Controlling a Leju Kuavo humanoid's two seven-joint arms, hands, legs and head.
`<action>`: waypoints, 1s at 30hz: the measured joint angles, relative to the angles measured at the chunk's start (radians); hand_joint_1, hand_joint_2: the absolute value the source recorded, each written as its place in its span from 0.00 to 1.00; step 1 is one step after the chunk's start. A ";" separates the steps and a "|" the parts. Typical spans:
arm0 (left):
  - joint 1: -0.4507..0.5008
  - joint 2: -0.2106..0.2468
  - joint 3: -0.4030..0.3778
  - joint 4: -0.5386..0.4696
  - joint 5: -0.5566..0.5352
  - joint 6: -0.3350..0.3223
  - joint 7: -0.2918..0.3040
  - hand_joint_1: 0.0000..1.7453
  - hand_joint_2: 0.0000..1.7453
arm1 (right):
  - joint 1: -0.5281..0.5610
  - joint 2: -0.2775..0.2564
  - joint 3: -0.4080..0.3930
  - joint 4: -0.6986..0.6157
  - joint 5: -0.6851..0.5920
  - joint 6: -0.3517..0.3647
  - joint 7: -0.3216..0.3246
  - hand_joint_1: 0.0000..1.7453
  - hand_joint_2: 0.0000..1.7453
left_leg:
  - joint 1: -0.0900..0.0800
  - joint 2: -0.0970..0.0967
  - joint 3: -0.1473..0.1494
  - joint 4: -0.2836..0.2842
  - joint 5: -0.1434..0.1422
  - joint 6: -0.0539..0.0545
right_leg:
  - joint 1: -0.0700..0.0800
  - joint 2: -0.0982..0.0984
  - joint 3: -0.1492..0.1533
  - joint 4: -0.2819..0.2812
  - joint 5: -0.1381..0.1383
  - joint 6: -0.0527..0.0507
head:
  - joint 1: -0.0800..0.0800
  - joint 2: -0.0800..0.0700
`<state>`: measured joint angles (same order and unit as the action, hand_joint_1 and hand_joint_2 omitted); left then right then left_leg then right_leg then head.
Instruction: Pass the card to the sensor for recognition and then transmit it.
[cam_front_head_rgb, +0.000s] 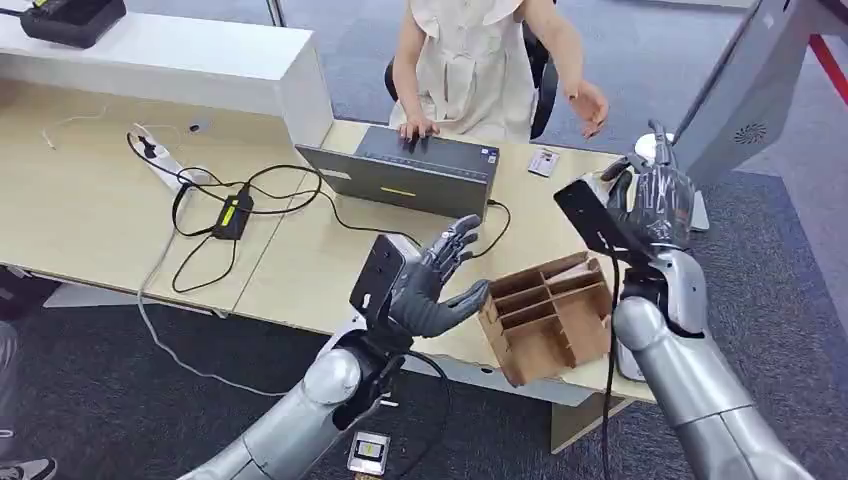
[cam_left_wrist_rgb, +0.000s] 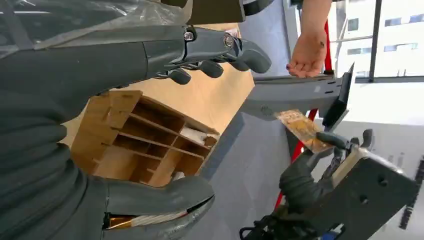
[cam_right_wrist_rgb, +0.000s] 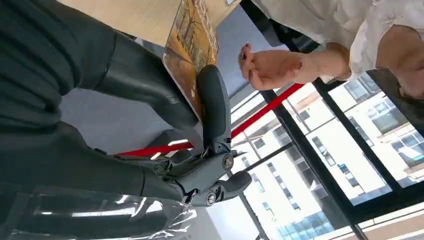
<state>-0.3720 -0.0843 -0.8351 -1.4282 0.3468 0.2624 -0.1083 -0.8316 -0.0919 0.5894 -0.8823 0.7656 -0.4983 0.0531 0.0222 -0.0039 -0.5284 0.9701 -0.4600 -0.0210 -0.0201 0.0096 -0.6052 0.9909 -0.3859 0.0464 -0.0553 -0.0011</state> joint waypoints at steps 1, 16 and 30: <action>-0.002 0.000 -0.002 0.002 0.000 -0.005 0.000 0.00 1.00 | -0.013 0.006 0.000 0.012 0.000 0.007 -0.002 1.00 1.00 | 0.000 0.000 0.000 0.000 0.000 0.000 | 0.000 0.000 0.000 0.000 0.000 0.000 | 0.000 0.000; -0.018 -0.011 -0.026 0.014 0.012 -0.011 0.013 0.00 1.00 | -0.198 0.139 0.020 0.266 -0.007 0.076 0.022 1.00 1.00 | 0.000 0.000 0.000 0.000 0.000 0.000 | 0.000 0.000 0.000 0.000 0.000 0.000 | 0.000 0.000; -0.020 -0.010 -0.040 0.014 0.021 -0.001 0.029 0.00 1.00 | -0.249 0.211 0.026 0.406 -0.002 0.112 0.090 0.96 1.00 | 0.000 0.000 0.000 0.000 0.000 0.000 | 0.000 0.000 0.000 0.000 0.000 0.000 | 0.000 0.000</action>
<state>-0.3918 -0.0946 -0.8747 -1.4137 0.3674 0.2609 -0.0790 -1.0806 0.1190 0.6149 -0.4764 0.7641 -0.3864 0.1435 0.0222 -0.0041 -0.5287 0.9701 -0.4600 -0.0211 -0.0201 0.0096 -0.6056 0.9913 -0.3860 0.0463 -0.0549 -0.0008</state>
